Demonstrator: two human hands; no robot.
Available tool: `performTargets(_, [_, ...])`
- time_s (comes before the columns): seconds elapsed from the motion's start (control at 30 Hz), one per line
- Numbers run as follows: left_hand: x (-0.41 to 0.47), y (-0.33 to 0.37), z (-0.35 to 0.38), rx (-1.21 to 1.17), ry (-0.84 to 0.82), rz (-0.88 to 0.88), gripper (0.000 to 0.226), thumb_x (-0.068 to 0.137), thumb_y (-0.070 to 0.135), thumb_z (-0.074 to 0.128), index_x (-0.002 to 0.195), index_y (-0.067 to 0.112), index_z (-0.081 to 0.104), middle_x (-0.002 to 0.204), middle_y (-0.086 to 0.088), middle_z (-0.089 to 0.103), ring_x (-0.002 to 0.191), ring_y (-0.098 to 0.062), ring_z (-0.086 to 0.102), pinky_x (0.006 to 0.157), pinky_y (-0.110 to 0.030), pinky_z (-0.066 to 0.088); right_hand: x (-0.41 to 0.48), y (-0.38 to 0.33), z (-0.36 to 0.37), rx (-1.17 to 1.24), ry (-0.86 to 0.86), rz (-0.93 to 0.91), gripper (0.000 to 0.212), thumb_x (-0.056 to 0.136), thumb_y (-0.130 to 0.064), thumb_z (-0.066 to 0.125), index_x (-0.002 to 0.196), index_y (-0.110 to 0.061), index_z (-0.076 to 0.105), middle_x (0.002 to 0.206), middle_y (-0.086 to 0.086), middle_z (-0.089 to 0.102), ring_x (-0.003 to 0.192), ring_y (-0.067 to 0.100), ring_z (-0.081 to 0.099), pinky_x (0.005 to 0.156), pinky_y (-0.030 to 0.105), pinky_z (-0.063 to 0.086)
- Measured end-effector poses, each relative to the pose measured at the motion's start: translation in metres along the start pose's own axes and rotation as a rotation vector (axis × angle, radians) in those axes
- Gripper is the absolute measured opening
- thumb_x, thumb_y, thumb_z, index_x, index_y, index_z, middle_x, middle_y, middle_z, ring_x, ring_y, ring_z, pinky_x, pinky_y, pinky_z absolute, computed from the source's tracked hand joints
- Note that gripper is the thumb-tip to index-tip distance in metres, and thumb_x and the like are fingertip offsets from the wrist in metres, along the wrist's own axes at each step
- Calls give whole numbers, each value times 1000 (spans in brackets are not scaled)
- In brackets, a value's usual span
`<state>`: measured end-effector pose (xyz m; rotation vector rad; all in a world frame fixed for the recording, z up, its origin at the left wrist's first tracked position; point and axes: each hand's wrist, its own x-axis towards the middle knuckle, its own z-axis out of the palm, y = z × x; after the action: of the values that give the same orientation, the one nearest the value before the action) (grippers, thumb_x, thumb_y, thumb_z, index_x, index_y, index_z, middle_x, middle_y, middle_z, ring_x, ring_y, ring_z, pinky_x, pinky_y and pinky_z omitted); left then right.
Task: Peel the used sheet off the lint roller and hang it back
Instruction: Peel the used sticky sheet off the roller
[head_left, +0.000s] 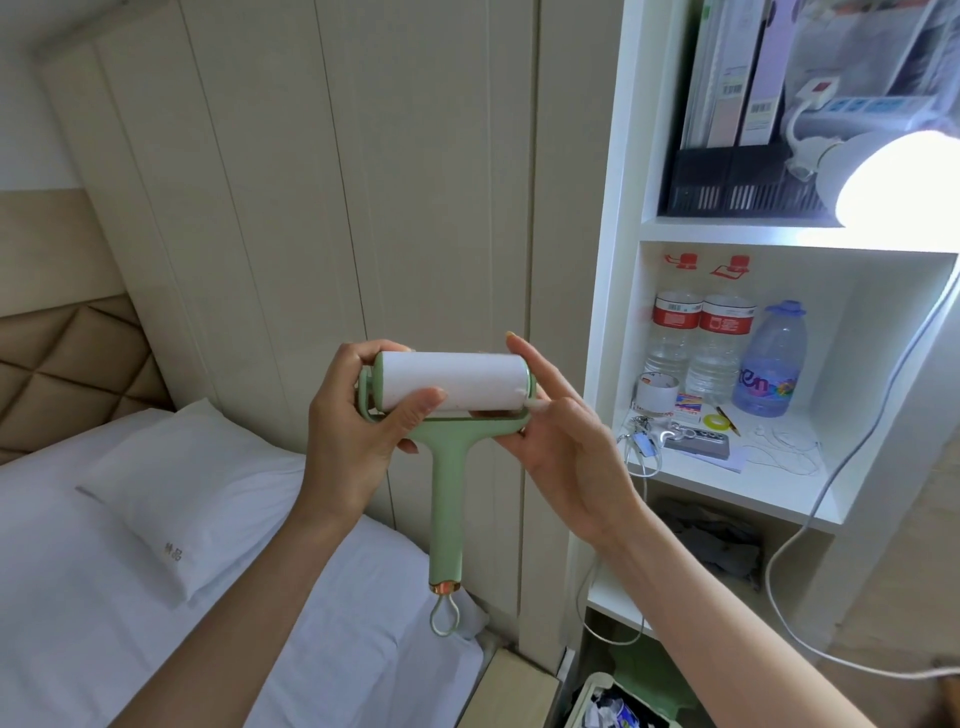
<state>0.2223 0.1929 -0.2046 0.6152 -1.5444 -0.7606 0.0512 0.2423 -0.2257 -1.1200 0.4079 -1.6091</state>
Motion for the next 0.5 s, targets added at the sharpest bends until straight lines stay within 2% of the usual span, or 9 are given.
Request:
performTargets(0.1, [1,-1,0,10,-3,1,41,59,47,70,93,31,54,99,7,59,78,-3,64,42,-18,50,1,-1,0,-31,39,6,48,81,-12,58,130,-15,55,113,11,60,106,26,54,91,35,52])
performTargets(0.2, [1,-3,0,15,-1,-10,41,58,48,71,93,33,55,99,7,60,78,-4,64,42,-20,50,3,1,-2,-76,65,-1,45,84,-8,51,129,-16,56,112,10,60,104,24,54,91,35,52])
performTargets(0.3, [1,-5,0,25,-2,-3,41,58,47,71,93,34,55,99,8,59,78,-4,63,42,-19,50,3,2,-5,-66,34,4,51,81,-10,60,131,-17,54,121,13,58,109,27,53,94,39,51])
performTargets(0.37, [1,-5,1,23,6,-6,40,58,47,71,92,33,55,97,8,59,77,-3,63,42,-19,49,2,3,-8,-64,-12,5,66,73,-16,72,135,-21,49,123,14,56,109,27,53,94,43,50])
performTargets(0.4, [1,-6,1,18,10,-13,40,57,48,71,91,33,55,96,8,59,76,-3,63,42,-19,49,2,3,-9,-79,-18,6,70,73,-14,72,136,-25,46,122,13,58,108,26,55,95,44,49])
performTargets(0.5, [1,-8,2,17,10,-34,40,57,49,70,90,33,55,95,8,59,74,-2,63,42,-20,50,0,9,-7,-263,94,-82,60,78,-10,66,131,-32,48,129,6,61,108,23,61,93,41,52])
